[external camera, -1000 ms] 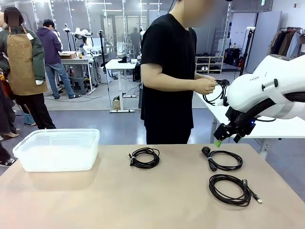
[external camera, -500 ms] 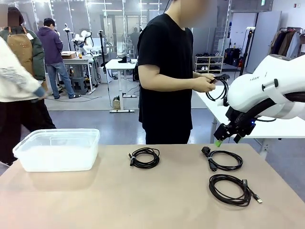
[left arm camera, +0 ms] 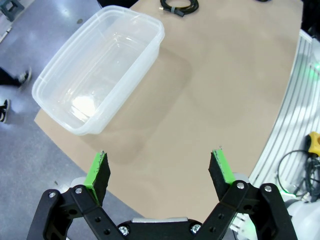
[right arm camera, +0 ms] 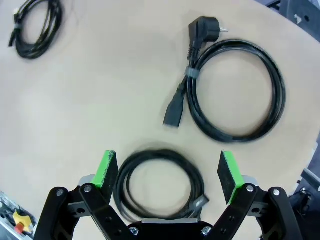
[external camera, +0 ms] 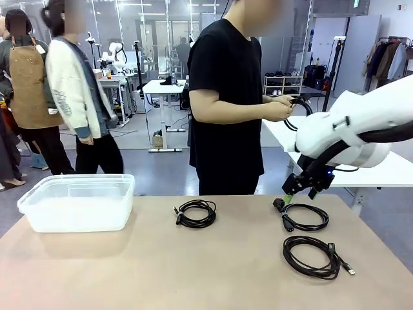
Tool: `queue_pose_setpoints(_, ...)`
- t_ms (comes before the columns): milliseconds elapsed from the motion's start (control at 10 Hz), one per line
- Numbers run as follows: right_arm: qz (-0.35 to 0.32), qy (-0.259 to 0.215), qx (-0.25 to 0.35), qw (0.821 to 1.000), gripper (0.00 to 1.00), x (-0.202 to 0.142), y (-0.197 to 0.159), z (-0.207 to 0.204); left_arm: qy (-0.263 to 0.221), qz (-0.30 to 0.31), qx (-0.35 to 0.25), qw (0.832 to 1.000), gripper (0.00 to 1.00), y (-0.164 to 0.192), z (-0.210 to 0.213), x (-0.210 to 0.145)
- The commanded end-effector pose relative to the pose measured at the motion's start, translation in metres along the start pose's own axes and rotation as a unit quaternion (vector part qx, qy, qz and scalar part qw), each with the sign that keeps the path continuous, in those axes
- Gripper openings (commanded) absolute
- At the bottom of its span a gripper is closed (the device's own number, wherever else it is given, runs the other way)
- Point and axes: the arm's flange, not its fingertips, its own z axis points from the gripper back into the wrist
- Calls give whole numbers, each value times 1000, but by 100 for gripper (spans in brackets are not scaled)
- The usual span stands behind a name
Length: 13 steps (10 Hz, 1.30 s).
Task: Organize and store the cables.
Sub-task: Place the Power Cable into the Organizing box.
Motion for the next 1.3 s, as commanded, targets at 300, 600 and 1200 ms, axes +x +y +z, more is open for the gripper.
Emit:
queue_pose_setpoints(300, -63, 17, -2, 998, 100, 54, -14, -72, -8, -9, -6, 1000, 100, 0, 1, -1)
queue_pose_setpoints(600, -85, 32, 0, 996, 100, 64, -21, -97, -8, -9, -6, 1000, 100, 0, 1, -1)
queue_pose_setpoints(1200, -98, 62, -6, 993, 89, 62, -24, -130, -8, -9, -6, 1000, 100, 0, 1, -1)
